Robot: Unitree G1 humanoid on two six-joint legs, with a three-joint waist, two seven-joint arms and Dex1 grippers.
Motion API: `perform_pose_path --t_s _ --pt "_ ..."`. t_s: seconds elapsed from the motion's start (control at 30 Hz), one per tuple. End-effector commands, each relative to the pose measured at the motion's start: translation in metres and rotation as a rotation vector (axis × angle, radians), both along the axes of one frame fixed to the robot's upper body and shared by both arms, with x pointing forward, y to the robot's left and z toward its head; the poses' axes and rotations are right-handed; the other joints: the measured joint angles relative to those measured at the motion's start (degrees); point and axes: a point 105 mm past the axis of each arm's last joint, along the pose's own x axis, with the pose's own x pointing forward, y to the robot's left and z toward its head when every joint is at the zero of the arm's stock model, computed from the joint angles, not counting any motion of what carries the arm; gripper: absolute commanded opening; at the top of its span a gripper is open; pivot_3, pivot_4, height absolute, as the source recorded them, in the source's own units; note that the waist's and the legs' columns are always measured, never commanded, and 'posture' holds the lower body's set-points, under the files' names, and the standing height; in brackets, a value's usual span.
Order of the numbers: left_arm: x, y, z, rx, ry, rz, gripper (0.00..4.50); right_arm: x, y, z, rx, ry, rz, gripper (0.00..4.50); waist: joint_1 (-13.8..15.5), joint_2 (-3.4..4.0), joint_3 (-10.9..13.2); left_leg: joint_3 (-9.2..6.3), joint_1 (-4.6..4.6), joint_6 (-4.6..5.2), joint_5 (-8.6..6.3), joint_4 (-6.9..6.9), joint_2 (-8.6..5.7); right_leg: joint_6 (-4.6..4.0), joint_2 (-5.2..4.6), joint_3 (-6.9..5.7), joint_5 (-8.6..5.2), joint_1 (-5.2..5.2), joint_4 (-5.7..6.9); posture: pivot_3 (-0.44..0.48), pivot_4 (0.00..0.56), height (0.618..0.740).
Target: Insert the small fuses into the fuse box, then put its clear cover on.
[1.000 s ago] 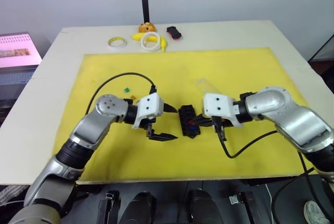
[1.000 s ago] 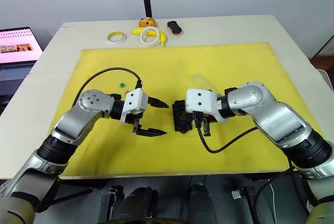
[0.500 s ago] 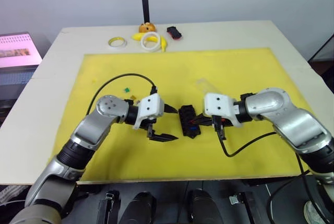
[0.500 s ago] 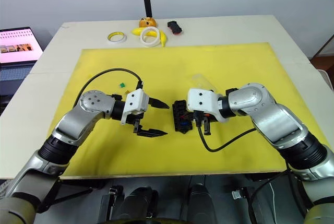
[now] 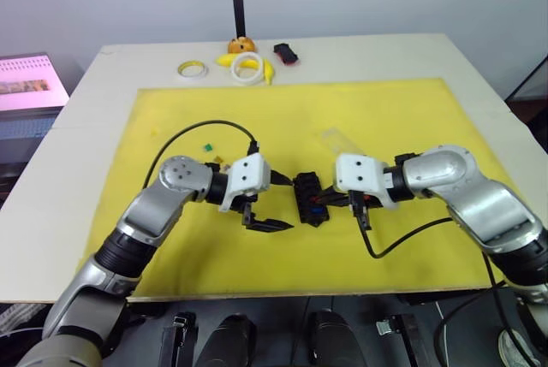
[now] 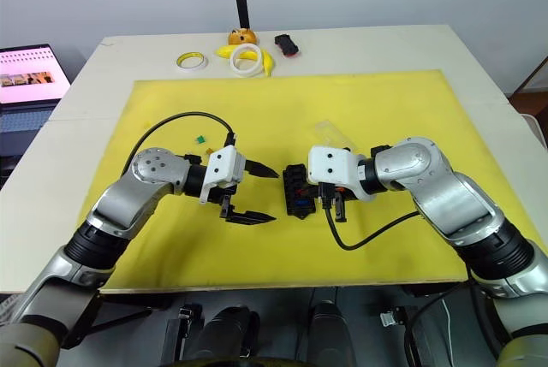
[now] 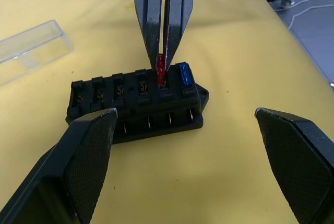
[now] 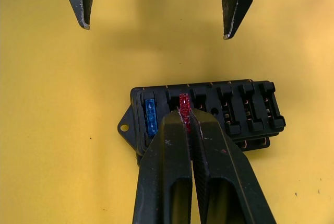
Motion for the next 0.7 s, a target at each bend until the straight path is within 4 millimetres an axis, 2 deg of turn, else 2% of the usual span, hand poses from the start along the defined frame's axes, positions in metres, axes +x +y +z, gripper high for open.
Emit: perform_pose_path --t_s 0.03,0.2,0.4,0.7 --pt "0.0 -0.002 0.01 -0.014 -0.047 -0.013 4.45 -0.002 0.004 0.011 0.01 -0.037 0.027 0.0 0.0 0.0 0.0 0.0 0.0 0.0 0.0 0.0 0.0 0.0 0.0 0.0 0.0 0.0 0.0 0.0 0.15 0.74" --pt "0.0 -0.003 0.01 -0.014 -0.051 -0.015 4.45 -0.003 0.006 0.013 0.024 -0.025 0.027 0.0 0.0 0.0 0.0 0.0 0.0 0.0 0.0 0.0 0.0 0.0 0.0 0.0 0.0 0.0 0.0 0.0 0.15 0.74" --pt "-0.001 -0.004 0.01 -0.016 -0.052 -0.018 4.45 0.002 0.001 0.008 0.001 -0.037 0.005 0.0 0.0 0.0 0.0 0.0 0.0 0.0 0.0 0.01 0.0 0.0 0.0 0.0 0.0 0.0 0.01 0.0 0.15 0.74" --pt "-0.001 -0.004 0.01 -0.015 -0.052 -0.018 4.45 0.001 0.006 0.003 0.007 -0.02 0.023 0.0 0.0 0.0 0.0 0.0 0.0 0.0 0.0 0.01 0.0 0.0 0.0 0.0 0.0 0.0 0.02 0.0 0.15 0.74"
